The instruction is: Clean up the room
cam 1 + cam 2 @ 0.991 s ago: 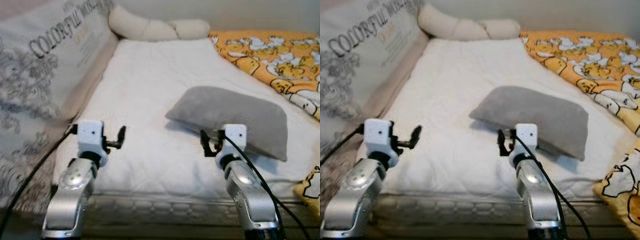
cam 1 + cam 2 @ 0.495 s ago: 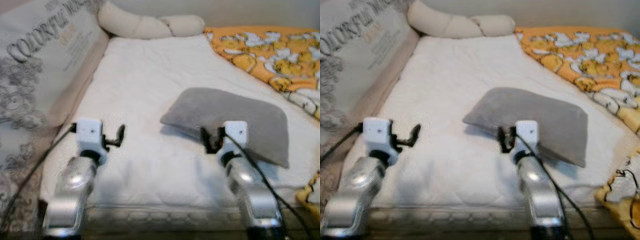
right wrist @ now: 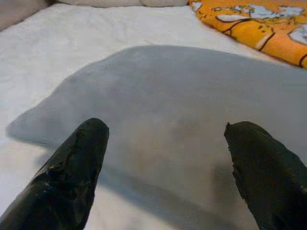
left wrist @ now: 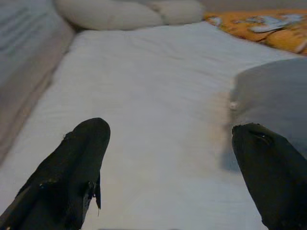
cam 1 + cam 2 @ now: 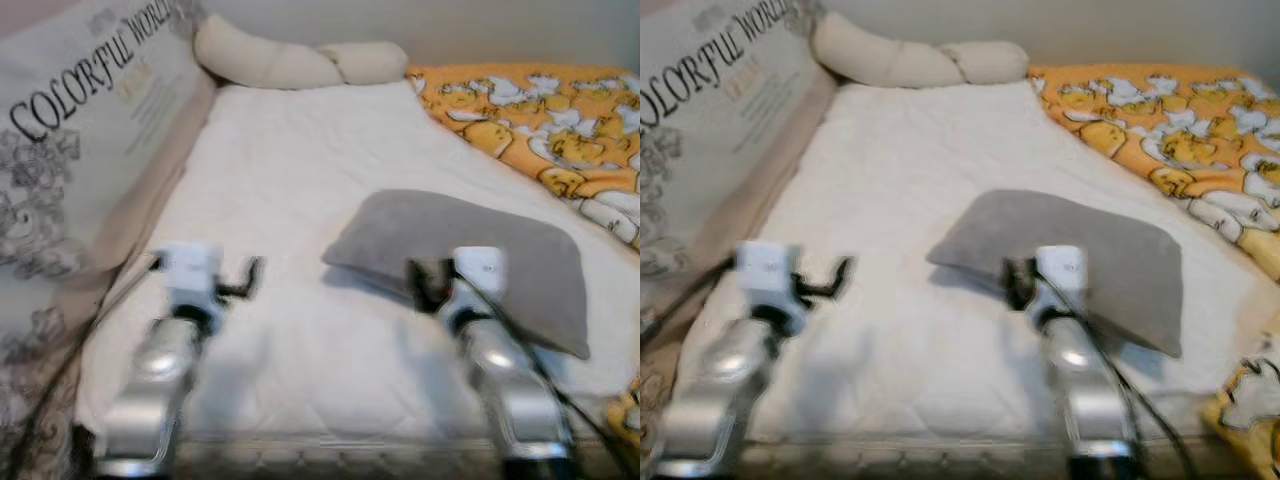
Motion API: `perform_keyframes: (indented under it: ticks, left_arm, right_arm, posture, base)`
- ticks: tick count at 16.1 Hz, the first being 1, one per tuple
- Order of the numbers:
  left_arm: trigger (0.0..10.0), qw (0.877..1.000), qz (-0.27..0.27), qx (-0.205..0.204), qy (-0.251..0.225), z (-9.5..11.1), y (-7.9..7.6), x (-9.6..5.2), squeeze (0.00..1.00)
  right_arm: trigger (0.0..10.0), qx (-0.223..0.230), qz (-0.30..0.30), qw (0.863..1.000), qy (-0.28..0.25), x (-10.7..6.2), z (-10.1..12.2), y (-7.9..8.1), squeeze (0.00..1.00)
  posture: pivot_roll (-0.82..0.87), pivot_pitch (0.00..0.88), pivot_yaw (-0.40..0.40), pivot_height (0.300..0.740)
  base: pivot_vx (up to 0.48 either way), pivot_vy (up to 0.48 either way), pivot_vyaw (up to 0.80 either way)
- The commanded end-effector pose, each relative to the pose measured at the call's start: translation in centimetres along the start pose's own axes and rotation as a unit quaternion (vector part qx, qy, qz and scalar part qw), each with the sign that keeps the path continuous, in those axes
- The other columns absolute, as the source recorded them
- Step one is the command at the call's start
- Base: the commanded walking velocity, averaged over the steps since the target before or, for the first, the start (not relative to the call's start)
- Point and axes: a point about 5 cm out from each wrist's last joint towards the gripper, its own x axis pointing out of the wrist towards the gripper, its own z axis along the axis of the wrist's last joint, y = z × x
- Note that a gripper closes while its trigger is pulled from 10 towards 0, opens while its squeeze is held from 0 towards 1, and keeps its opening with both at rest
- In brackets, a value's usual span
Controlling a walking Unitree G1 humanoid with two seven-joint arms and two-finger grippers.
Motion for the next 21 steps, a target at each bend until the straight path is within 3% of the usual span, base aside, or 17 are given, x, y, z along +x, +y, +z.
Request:
perform_keyframes:
  ticks: [1, 5, 8, 10, 12, 13, 15, 16, 19, 20, 21]
  left_arm:
    - [10.0, 1.000, 0.022, 0.018, 0.000, 0.1, 1.0, -0.2, 0.00]
    - [10.0, 1.000, 0.021, 0.021, 0.001, 0.0, 1.1, -0.2, 0.00]
    - [10.0, 1.000, 0.005, 0.019, 0.000, 0.1, 0.6, -0.1, 0.00]
    - [10.0, 0.999, -0.030, 0.021, 0.002, 0.1, -0.2, 0.0, 0.00]
    - [10.0, 0.999, -0.045, 0.025, 0.003, 0.1, -0.5, 0.1, 0.00]
    - [10.0, 0.998, -0.057, 0.026, 0.004, 0.2, -0.6, 0.3, 0.00]
    - [10.0, 0.997, -0.071, 0.028, 0.005, 0.2, -0.8, 0.5, 0.00]
    - [10.0, 0.996, -0.085, 0.030, 0.006, 0.3, -1.0, 0.7, 0.00]
    - [10.0, 0.994, -0.101, 0.033, 0.005, 0.4, -1.3, 0.7, 0.00]
    - [10.0, 0.993, -0.110, 0.035, 0.006, 0.4, -1.4, 0.5, 0.00]
    - [10.0, 0.993, -0.115, 0.037, 0.007, 0.4, -1.4, 0.4, 0.00]
  right_arm:
    - [10.0, 0.003, 0.019, 1.000, -0.013, 0.2, 0.6, 1.1, 0.00]
    - [10.0, 0.010, 0.022, 1.000, -0.010, 0.3, 0.6, 1.2, 0.00]
    - [10.0, 0.007, -0.001, 1.000, -0.011, 0.7, 0.9, -0.4, 0.00]
    - [10.0, -0.010, -0.042, 0.999, -0.016, 1.3, 1.5, -3.4, 0.00]
    - [10.0, -0.020, -0.073, 0.997, -0.019, 1.6, 2.1, -5.4, 0.00]
    - [10.0, -0.033, -0.115, 0.993, -0.021, 1.9, 2.7, -8.1, 0.00]
    - [10.0, -0.050, -0.168, 0.984, -0.015, 2.2, 3.3, -11.5, 0.00]
    - [10.0, -0.068, -0.217, 0.974, 0.007, 2.4, 3.5, -14.6, 0.00]
    - [10.0, -0.080, -0.257, 0.962, 0.044, 2.3, 3.0, -17.4, 0.00]
    - [10.0, -0.063, -0.269, 0.958, 0.083, 2.0, 1.6, -18.3, 0.00]
    - [10.0, -0.031, -0.253, 0.961, 0.106, 2.2, 0.5, -18.0, 0.00]
  posture:
    - [0.07, 0.000, 0.023, 0.740]
    - [0.07, 0.000, 0.027, 0.740]
    - [0.06, 0.000, 0.040, 0.740]
    - [0.05, 0.000, 0.046, 0.740]
    - [0.05, 0.000, 0.048, 0.740]
    - [0.04, 0.000, 0.052, 0.740]
    - [0.04, 0.000, 0.054, 0.740]
    - [0.04, 0.000, 0.055, 0.740]
    - [0.05, 0.000, 0.051, 0.740]
    - [0.06, 0.000, 0.047, 0.740]
    - [0.06, 0.000, 0.046, 0.740]
  base:
    - [0.000, 0.000, 0.00]
    - [0.000, 0.000, 0.00]
    - [0.000, 0.000, 0.00]
    - [0.000, 0.000, 0.00]
    - [0.000, 0.000, 0.00]
    - [0.000, 0.000, 0.00]
    - [0.000, 0.000, 0.00]
    - [0.000, 0.000, 0.00]
    - [0.000, 0.000, 0.00]
    - [0.000, 0.000, 0.00]
    - [0.000, 0.000, 0.00]
